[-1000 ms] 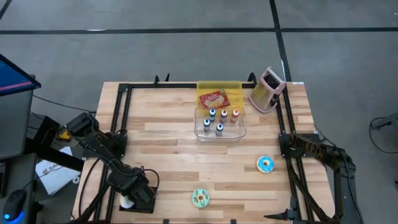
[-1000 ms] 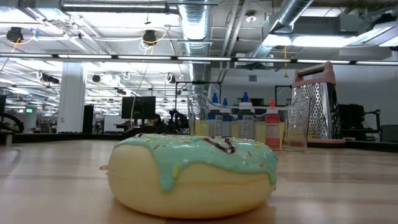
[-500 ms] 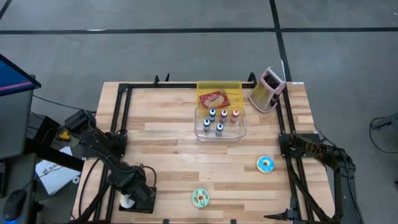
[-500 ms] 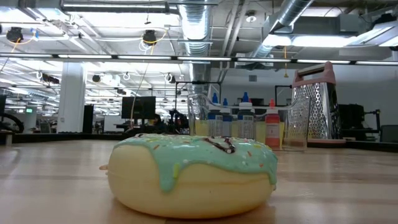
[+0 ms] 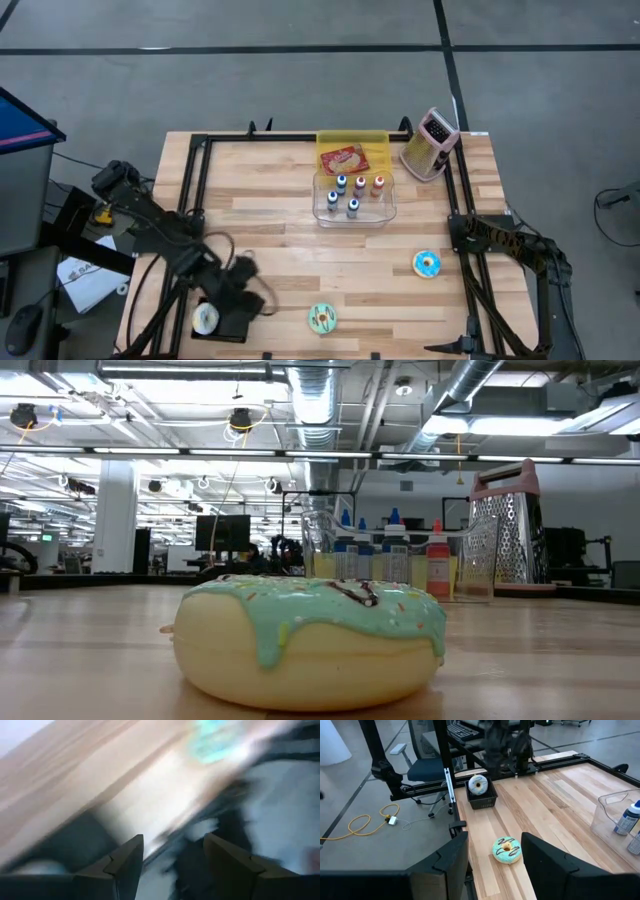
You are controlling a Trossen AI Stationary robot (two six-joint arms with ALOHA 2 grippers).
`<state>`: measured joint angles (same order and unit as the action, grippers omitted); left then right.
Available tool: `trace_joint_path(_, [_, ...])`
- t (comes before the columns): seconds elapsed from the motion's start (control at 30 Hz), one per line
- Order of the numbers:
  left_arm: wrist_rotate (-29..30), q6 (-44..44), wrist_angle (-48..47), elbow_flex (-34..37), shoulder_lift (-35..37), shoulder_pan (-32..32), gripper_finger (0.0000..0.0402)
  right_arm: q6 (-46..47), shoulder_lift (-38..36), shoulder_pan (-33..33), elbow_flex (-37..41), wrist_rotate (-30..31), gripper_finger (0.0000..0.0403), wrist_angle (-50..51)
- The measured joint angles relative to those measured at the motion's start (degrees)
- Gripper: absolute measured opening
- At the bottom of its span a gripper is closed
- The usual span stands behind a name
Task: Pick & Place Food Item
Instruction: Put the light blue donut into the black bin
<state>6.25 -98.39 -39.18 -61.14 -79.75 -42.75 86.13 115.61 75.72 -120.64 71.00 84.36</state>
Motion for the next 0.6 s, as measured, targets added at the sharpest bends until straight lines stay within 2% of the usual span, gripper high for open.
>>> trace_joint_path(0.07, [2.4,8.6,8.8,0.0,-0.7,3.2,0.0205,0.0,0.0,0.0,0.0,0.0,0.0175,0.0])
trace_joint_path(0.13, [1.7,17.3,16.8,0.0,-2.7,7.0,0.0205,-0.1,0.0,0.0,0.0,0.0,0.0175,0.0])
trace_joint_path(0.27, [-5.3,31.1,27.2,0.0,-9.6,14.3,0.0205,0.0,0.0,0.1,0.0,-0.2,0.0175,0.0])
trace_joint_path(0.47, [-20.9,42.6,28.1,-0.2,-19.7,21.6,0.0205,1.8,0.0,0.5,0.0,-0.6,0.0175,0.4])
trace_joint_path(0.6, [-20.5,47.6,18.8,-5.7,-24.4,22.5,0.0205,4.0,0.0,0.5,0.0,-0.7,0.0175,1.5])
